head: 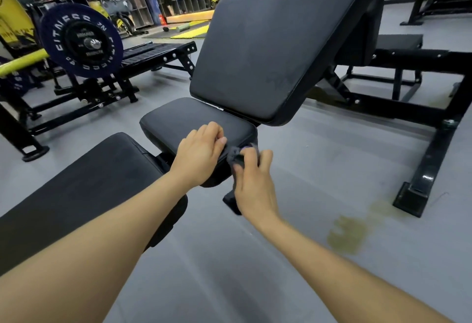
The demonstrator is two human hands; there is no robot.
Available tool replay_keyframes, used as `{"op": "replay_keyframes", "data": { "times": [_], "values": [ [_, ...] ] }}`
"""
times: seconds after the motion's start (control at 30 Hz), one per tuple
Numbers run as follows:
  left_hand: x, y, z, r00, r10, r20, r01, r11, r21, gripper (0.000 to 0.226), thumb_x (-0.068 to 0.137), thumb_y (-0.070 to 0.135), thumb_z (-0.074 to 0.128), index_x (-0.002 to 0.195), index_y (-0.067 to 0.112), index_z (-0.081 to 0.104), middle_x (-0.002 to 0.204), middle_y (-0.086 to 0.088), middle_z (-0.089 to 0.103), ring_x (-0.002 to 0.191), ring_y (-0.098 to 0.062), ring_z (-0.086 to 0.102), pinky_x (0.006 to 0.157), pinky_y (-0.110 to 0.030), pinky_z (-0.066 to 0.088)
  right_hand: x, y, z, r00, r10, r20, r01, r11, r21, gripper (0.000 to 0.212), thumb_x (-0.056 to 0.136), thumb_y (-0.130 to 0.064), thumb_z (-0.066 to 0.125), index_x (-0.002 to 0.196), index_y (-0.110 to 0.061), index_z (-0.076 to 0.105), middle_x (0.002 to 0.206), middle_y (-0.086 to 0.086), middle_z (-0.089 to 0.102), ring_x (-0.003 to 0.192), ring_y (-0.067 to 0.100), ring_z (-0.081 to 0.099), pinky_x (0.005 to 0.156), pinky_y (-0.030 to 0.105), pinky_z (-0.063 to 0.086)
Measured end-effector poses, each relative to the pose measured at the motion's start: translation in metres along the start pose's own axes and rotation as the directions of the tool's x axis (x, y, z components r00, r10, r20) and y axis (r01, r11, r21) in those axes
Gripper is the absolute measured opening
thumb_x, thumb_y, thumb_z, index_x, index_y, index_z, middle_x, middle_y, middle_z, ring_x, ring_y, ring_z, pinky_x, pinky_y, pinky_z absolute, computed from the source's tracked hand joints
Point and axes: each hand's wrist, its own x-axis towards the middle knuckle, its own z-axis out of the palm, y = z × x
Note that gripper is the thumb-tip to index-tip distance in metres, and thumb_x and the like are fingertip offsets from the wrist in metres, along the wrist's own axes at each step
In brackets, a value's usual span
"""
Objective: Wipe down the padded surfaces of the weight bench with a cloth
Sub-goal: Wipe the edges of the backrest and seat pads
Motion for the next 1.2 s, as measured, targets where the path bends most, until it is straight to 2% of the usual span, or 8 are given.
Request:
{"op": "replay_keyframes", "data": {
  "times": [0.13, 0.27, 0.47, 0.7, 0.9, 0.97, 1.07, 1.2],
  "values": [
    [0.001, 0.002, 0.0, 1.0, -0.001, 0.003, 0.001, 1.0, -0.009, 0.015, 0.098, 0.027, 0.039, 0.097, 0.014, 0.047, 0.09, 0.0, 0.052, 0.082, -0.025, 0.045, 0.072, -0.035, 0.032, 0.023, 0.019, -0.005, 0.999, 0.048, -0.013, -0.049, 0.997, -0.064, 0.017, 0.095, -0.018, 0.039, 0.111, -0.012, 0.039, 0.106, 0.004, 0.028, 0.079, 0.035, 0.049, 0.064, 0.04, 0.044],
    [-0.001, 0.001, 0.0, 1.0, -0.015, 0.013, 0.015, 1.0, -0.005, 0.015, 0.098, 0.028, 0.039, 0.095, 0.015, 0.045, 0.09, 0.001, 0.051, 0.083, -0.024, 0.044, 0.072, -0.033, 0.03, 0.041, 0.029, -0.01, 0.944, 0.323, -0.072, -0.319, 0.946, 0.063, 0.011, 0.097, -0.016, 0.033, 0.108, -0.015, 0.036, 0.106, 0.003, 0.027, 0.08, 0.038, 0.052, 0.066, 0.04, 0.043],
    [0.002, -0.001, 0.002, 1.0, -0.014, -0.005, 0.013, 1.0, -0.02, 0.014, 0.097, 0.028, 0.04, 0.096, 0.015, 0.046, 0.092, 0.001, 0.052, 0.082, -0.022, 0.042, 0.071, -0.033, 0.028, -0.012, -0.004, 0.011, 1.0, -0.021, -0.016, 0.022, 0.997, 0.067, 0.011, 0.095, -0.013, 0.042, 0.105, -0.013, 0.036, 0.102, 0.002, 0.027, 0.073, 0.035, 0.046, 0.061, 0.04, 0.042],
    [0.001, 0.0, 0.001, 1.0, -0.021, 0.007, 0.021, 0.999, -0.025, 0.014, 0.098, 0.028, 0.039, 0.095, 0.016, 0.045, 0.091, 0.001, 0.052, 0.083, -0.022, 0.043, 0.072, -0.033, 0.03, 0.054, 0.03, -0.003, 0.939, 0.326, -0.105, -0.307, 0.938, 0.16, 0.015, 0.097, -0.015, 0.03, 0.11, -0.015, 0.037, 0.105, 0.001, 0.029, 0.085, 0.035, 0.051, 0.073, 0.041, 0.042],
    [0.0, -0.001, 0.002, 0.999, -0.033, 0.01, 0.033, 0.999, -0.023, 0.014, 0.097, 0.028, 0.04, 0.096, 0.015, 0.046, 0.093, -0.001, 0.053, 0.086, -0.026, 0.046, 0.074, -0.036, 0.034, -0.01, -0.005, 0.007, 0.999, -0.044, -0.017, 0.045, 0.998, 0.044, 0.011, 0.095, -0.014, 0.04, 0.104, -0.008, 0.042, 0.101, 0.002, 0.028, 0.076, 0.035, 0.046, 0.065, 0.044, 0.044],
    [0.001, 0.0, 0.001, 0.999, -0.032, 0.018, 0.033, 0.999, -0.029, 0.013, 0.097, 0.028, 0.04, 0.095, 0.016, 0.046, 0.093, -0.001, 0.053, 0.085, -0.025, 0.045, 0.074, -0.036, 0.033, 0.008, 0.005, -0.003, 1.0, -0.012, -0.025, 0.013, 0.999, 0.036, 0.015, 0.096, -0.016, 0.039, 0.108, -0.009, 0.043, 0.102, 0.002, 0.029, 0.08, 0.037, 0.048, 0.068, 0.043, 0.044],
    [0.001, 0.0, 0.001, 0.999, -0.026, 0.02, 0.027, 0.999, -0.032, 0.011, 0.098, 0.028, 0.039, 0.092, 0.019, 0.042, 0.091, 0.0, 0.052, 0.084, -0.023, 0.044, 0.072, -0.034, 0.03, 0.05, 0.02, -0.018, 0.975, 0.203, -0.084, -0.197, 0.977, 0.082, 0.016, 0.097, -0.014, 0.033, 0.111, -0.011, 0.041, 0.108, 0.006, 0.033, 0.083, 0.036, 0.05, 0.072, 0.04, 0.042],
    [0.002, -0.002, 0.002, 1.0, -0.024, 0.015, 0.025, 1.0, -0.017, 0.011, 0.098, 0.029, 0.039, 0.091, 0.02, 0.041, 0.09, 0.002, 0.05, 0.084, -0.023, 0.043, 0.072, -0.033, 0.029, 0.041, 0.013, -0.006, 0.973, 0.198, -0.122, -0.188, 0.978, 0.093, 0.012, 0.096, -0.012, 0.034, 0.107, -0.009, 0.038, 0.108, 0.008, 0.033, 0.082, 0.036, 0.049, 0.072, 0.046, 0.044]
  ]
}}
